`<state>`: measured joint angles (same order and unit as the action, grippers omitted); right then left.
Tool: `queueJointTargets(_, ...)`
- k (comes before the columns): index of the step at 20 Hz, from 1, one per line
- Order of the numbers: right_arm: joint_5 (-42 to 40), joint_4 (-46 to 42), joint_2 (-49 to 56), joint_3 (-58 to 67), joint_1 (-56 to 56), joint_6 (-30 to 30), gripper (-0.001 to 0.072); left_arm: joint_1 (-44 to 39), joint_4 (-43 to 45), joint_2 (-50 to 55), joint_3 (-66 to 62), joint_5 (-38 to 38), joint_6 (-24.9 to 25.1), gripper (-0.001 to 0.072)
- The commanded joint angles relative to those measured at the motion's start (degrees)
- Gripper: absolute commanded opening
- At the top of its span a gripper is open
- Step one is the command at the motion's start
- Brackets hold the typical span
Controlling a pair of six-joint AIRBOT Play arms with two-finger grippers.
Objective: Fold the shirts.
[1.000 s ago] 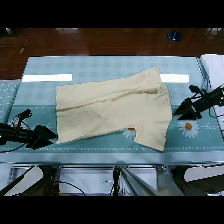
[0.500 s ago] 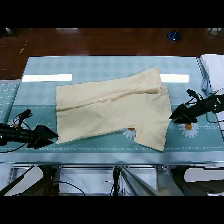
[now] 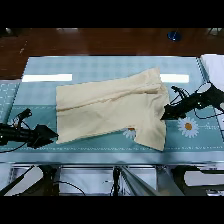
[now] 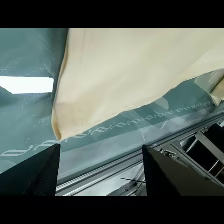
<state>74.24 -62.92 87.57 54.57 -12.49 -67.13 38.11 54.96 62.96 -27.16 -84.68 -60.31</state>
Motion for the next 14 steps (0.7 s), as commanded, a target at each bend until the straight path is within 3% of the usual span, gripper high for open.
queueJointTargets(1,-1.18,-0.68,-5.09,-0.02,0.22,-0.46,0.0025,-0.04,0.02,-0.02,-0.04,0.74,0.74,0.0611)
queueJointTargets(4,-1.14,-0.61,-10.19,0.00,-2.60,-0.44,0.0025,-0.04,0.09,-0.02,-0.04,0.68,1.14,0.0638)
queueJointTargets(5,-1.01,-0.59,-11.15,0.00,-3.34,-0.26,0.0025,-0.04,0.63,-0.02,-0.04,0.63,1.11,0.0716)
queueJointTargets(9,-0.57,-0.59,-12.04,0.00,-4.11,0.15,0.0026,-0.04,5.11,0.00,-0.02,0.09,-1.36,0.0716)
queueJointTargets(14,-0.15,-0.59,-12.04,0.00,-4.07,0.39,0.0025,-2.60,1.18,3.21,0.02,0.61,-2.08,0.0711)
